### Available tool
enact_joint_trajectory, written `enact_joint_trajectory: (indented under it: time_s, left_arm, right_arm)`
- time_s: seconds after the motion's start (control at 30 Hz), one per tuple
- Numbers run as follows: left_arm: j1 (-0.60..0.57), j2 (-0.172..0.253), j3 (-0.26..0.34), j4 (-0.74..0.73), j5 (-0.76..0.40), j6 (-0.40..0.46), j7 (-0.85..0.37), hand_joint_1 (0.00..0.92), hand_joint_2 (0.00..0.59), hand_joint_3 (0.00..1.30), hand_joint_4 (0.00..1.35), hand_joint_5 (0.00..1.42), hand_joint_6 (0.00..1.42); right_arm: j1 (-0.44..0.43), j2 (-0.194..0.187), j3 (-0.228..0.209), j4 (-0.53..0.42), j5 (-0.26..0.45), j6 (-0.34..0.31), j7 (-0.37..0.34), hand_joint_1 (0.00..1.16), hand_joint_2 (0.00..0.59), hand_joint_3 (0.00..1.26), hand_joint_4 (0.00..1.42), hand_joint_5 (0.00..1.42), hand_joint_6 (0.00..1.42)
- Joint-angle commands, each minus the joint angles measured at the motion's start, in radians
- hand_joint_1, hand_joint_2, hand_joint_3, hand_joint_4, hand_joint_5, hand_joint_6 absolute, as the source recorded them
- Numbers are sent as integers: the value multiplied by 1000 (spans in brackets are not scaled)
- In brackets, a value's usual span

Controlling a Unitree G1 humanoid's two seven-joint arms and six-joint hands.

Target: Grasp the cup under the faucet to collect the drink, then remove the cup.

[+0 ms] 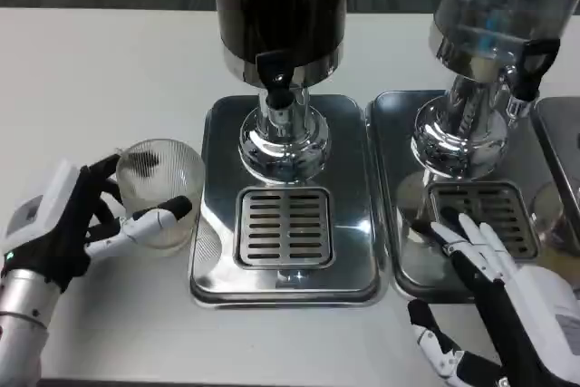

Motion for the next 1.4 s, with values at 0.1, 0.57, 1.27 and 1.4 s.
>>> enact_joint_trajectory:
  time_s: [0.1,0.57,1.27,1.4]
  left_arm:
    - [-4,-15,-1,6,1,-37,24,256,148,446,468,674,936]
    - [16,-15,9,-3,2,-74,92,279,161,568,612,830,1046]
    - [48,8,44,-44,-11,-143,137,279,163,602,668,908,1145]
    - [54,13,64,-68,-12,-161,133,280,164,616,678,926,1163]
  right_arm:
    - [6,-5,-10,-1,10,8,12,745,439,169,32,15,256]
    - [-5,-5,-16,-2,21,7,25,736,450,169,32,15,252]
    - [-18,-6,-14,10,37,1,33,727,455,169,26,5,252]
    - [-19,-5,-12,12,38,-2,31,723,460,169,24,4,252]
